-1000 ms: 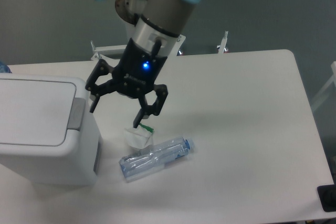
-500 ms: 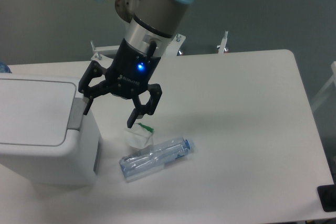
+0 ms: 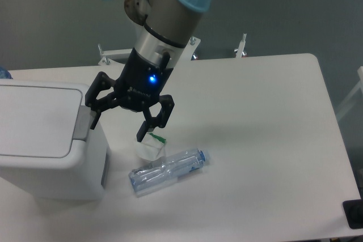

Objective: Open the trash can
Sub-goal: 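Lower the gripper beside the lid edge of the trash can, then push the gripper against the lid edge to flip the lid open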

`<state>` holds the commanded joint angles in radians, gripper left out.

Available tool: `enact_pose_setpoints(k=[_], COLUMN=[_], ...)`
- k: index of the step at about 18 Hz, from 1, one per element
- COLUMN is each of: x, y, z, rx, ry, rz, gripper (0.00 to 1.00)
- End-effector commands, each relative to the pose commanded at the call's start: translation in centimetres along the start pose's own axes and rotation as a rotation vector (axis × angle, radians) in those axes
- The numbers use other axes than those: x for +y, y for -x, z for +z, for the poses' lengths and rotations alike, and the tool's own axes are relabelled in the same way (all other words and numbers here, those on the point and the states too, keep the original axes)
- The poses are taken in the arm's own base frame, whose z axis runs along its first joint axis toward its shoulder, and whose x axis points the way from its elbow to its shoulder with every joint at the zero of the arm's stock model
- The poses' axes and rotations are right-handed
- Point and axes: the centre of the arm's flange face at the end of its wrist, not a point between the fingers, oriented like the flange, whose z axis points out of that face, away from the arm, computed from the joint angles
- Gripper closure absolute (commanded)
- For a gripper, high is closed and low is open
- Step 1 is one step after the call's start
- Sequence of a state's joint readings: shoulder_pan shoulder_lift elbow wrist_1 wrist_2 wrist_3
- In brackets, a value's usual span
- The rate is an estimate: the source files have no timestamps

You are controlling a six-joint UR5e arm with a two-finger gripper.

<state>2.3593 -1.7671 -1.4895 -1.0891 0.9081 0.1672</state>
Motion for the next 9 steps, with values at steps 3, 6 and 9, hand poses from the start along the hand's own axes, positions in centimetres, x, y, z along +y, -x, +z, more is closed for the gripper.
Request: enact_pose_setpoints(k=[3,6,9], x=[1.0,2.6,3.0], y=[0.3,-0.7,-1.2], z=[0.9,3.0,3.7], rx=[0.003,-0.049,-0.074], ry=[0.022,0.076,0.095], rz=[-0.014,0.009,0.019], gripper=[0.00,0.00,0.00])
